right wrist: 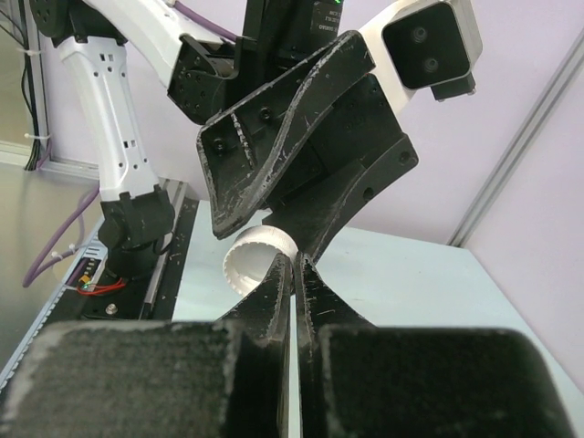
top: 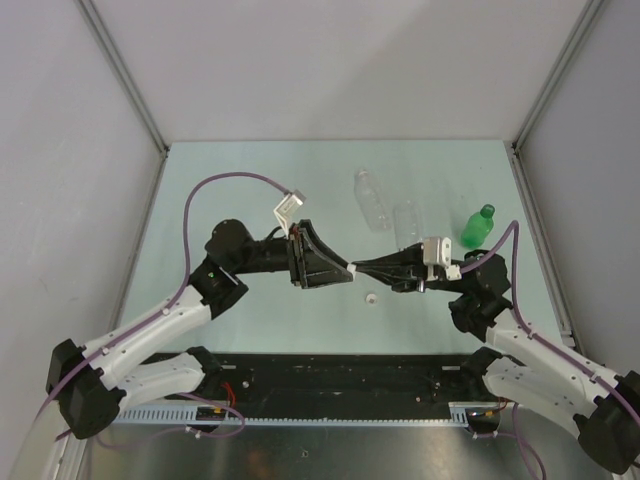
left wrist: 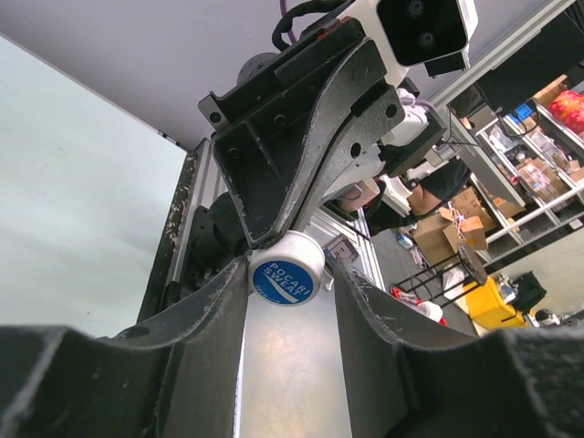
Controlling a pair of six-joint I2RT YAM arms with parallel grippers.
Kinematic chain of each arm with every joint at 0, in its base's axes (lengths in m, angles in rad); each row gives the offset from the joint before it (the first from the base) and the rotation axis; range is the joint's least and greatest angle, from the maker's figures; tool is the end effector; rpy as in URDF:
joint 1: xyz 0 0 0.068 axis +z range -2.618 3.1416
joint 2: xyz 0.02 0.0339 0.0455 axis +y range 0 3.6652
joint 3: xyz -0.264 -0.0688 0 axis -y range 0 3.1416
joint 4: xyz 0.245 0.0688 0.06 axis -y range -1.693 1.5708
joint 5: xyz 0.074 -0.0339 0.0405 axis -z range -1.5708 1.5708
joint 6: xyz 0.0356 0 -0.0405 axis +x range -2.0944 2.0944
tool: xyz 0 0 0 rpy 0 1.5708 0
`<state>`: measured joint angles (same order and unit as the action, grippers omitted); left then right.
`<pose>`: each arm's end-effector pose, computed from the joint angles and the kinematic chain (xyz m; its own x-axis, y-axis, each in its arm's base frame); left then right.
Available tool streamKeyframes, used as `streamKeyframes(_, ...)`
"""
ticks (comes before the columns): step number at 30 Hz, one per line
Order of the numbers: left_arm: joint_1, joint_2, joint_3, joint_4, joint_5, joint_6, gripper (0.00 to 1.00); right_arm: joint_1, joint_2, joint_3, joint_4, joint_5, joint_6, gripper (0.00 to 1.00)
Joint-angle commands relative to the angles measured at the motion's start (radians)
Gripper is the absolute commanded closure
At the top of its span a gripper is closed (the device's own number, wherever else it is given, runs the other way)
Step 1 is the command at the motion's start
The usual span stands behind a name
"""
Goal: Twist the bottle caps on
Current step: Pick up the bottle cap from the center of the board.
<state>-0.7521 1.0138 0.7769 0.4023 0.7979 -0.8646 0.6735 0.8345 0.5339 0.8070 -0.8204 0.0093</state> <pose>0.1507 -0.1759 0.3547 -0.6772 -0.0939 -0.7298 0.7357 -0.0678 -0.6740 0.1248 0.1329 0.3415 0.3705 0.3038 -0.8778 -0.9288 0.1313 -0.3466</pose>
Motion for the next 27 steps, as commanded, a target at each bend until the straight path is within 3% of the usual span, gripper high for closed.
streamKeyframes(1,0.0,-0.025,-0.009,0.056,0.035,-0.012,0.55,0.008,0.009,0.04,0.054,-0.001,-0.03,1.0)
streamKeyframes(8,-0.008,-0.017,-0.008,0.073,0.054,-0.019,0.57,0.011,0.021,0.04,0.067,-0.001,-0.043,1.0)
streamKeyframes(14,-0.008,-0.034,-0.016,0.078,0.043,-0.016,0.76,0.011,0.007,0.04,0.031,0.035,-0.067,1.0)
streamKeyframes(16,-0.007,-0.039,-0.02,0.078,0.029,-0.015,0.84,0.01,0.001,0.04,0.013,0.066,-0.063,0.87)
streamKeyframes(17,-0.007,-0.042,-0.023,0.078,0.019,-0.012,0.86,0.01,-0.004,0.04,-0.003,0.081,-0.064,0.71)
streamKeyframes(20,0.004,-0.052,-0.038,0.078,-0.011,0.001,0.88,0.011,-0.034,0.041,-0.094,0.16,-0.067,0.35)
streamKeyframes(22,0.02,-0.057,-0.052,0.078,-0.035,0.013,0.89,0.011,-0.066,0.042,-0.187,0.256,-0.071,0.23)
streamKeyframes(27,0.09,-0.063,-0.103,0.061,-0.102,0.046,0.91,0.009,-0.139,0.051,-0.38,0.631,-0.008,0.03)
